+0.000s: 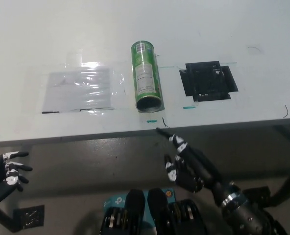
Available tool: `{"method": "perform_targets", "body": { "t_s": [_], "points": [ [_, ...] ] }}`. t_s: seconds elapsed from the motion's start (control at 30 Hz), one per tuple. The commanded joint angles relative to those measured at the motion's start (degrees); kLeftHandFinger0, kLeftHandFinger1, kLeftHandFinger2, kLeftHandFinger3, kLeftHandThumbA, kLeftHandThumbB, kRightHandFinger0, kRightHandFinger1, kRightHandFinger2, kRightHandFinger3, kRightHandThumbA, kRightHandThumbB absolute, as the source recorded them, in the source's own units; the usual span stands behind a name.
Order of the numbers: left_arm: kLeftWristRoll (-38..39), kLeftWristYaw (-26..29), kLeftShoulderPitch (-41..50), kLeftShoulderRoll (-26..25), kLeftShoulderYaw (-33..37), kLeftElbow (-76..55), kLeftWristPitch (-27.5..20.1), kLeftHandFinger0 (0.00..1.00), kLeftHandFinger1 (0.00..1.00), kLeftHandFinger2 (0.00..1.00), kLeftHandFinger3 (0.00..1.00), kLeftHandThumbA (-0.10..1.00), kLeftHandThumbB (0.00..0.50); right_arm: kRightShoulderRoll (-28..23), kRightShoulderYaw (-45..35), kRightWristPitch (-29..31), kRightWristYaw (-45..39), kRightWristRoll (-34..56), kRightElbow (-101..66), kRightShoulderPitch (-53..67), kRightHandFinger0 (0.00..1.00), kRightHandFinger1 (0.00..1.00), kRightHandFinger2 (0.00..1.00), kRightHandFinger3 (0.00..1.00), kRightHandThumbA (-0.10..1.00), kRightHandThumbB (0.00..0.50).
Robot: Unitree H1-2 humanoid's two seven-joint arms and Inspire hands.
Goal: The robot uses its right hand finger to pull out the chips tray kept inside a container in the middle of the desk
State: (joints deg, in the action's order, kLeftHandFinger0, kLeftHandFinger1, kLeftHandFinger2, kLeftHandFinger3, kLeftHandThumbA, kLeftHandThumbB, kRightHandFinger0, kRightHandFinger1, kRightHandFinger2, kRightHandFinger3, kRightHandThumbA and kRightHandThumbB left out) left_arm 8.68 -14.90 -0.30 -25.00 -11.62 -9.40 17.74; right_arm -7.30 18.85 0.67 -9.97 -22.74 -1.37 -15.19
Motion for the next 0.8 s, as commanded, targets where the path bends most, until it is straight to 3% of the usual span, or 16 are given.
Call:
{"method": "perform_targets", "body": {
  "t_s": [0.0, 0.17, 0.3, 0.4, 0.47, 0.57, 0.77],
  "points": [
    [1.01, -0.52, 0.00, -1.49, -0.53, -1.49, 0.06, 0.36, 0.40, 0.48, 0.66, -0.10, 0.115, -1.71, -2.92, 1.25, 0.76, 0.28, -4.94, -3.00, 0.00, 0.05, 1.00, 1.00, -0.10, 0.176],
    [0.81, -0.46, 0.50, -1.48, -0.63, -1.34, -0.59, 0.36, 0.40, 0.48, 0.64, -0.10, 0.108, -3.51, -7.92, 1.80, 0.87, 4.13, -8.78, -2.68, 0.00, 0.04, 1.00, 1.00, -0.10, 0.166],
    [0.83, -0.60, 0.79, -1.66, -0.69, -0.87, -0.65, 0.36, 0.40, 0.48, 0.66, -0.10, 0.114, -4.52, -13.36, -0.51, 1.40, 7.34, -13.33, 0.62, 0.00, 0.01, 0.99, 1.00, -0.10, 0.205],
    [0.80, -0.32, 1.01, -1.42, -0.70, -1.54, 0.29, 0.36, 0.40, 0.48, 0.67, -0.10, 0.122, -4.79, -16.10, -2.76, 0.99, 8.25, -15.68, 2.62, 0.00, 0.00, 0.99, 0.98, -0.10, 0.197],
    [0.96, -0.37, 0.99, -1.37, -0.77, -1.29, 0.09, 0.36, 0.40, 0.48, 0.67, -0.10, 0.127, -4.88, -18.02, -2.56, 1.70, 8.89, -15.56, 4.10, 0.00, 0.00, 0.93, 1.00, -0.10, 0.190],
    [1.16, -0.56, 0.79, -1.20, -0.68, -0.52, -0.44, 0.34, 0.39, 0.47, 0.66, -0.10, 0.135, -4.53, -20.46, -1.44, 2.79, 9.75, -14.59, 5.72, 0.00, 0.00, 0.95, 0.98, -0.10, 0.196],
    [1.49, -0.32, 0.87, -0.80, -0.86, -0.51, 0.10, 0.34, 0.38, 0.47, 0.66, -0.10, 0.132, -2.29, -25.00, -1.78, 5.29, 12.64, -11.70, 8.91, 0.00, 0.00, 0.80, 0.95, -0.10, 0.206]
  ]
}}
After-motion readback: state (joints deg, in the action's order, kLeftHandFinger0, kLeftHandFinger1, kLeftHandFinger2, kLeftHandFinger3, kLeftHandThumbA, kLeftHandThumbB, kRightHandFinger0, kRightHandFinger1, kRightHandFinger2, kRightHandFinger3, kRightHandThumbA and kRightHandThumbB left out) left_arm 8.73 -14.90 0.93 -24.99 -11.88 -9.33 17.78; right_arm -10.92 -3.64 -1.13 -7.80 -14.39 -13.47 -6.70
